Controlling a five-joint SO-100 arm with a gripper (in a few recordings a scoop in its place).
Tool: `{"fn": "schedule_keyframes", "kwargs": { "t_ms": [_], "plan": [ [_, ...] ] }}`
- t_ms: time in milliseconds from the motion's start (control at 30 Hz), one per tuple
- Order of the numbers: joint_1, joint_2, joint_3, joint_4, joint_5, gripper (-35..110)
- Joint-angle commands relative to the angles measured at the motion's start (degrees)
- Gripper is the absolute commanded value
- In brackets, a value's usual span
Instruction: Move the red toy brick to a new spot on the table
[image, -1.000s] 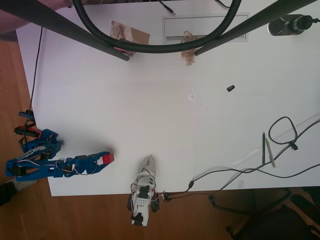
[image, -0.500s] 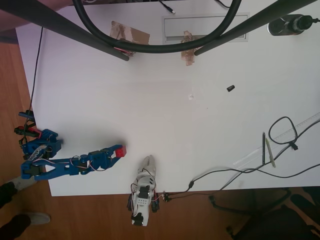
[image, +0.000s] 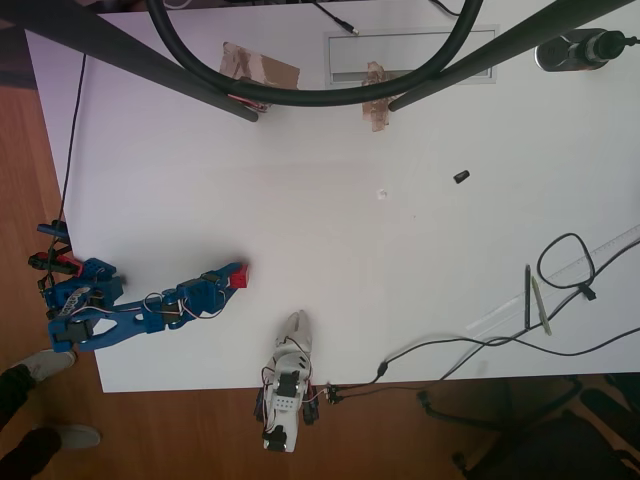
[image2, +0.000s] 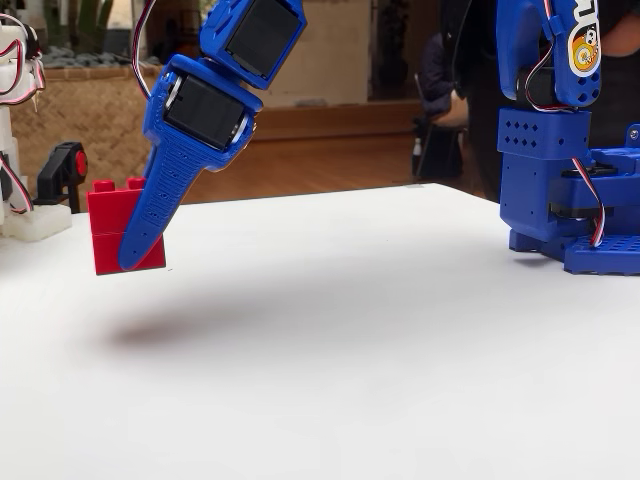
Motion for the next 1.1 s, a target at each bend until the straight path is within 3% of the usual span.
{"fn": "schedule_keyframes", "kwargs": {
  "t_ms": [0, 300, 567, 900, 1067],
  "plan": [
    [-2.3, -1.8, -10.9, 1.7, 6.1, 1],
    [-3.0, -13.5, -25.6, 6.6, 10.5, 0],
    [-3.4, -17.1, -28.6, 8.3, 13.7, 0],
    [-2.1, -18.0, -28.2, 8.4, 15.0, 26],
    [-1.7, -18.2, -28.0, 8.1, 16.2, 31]
  ]
}}
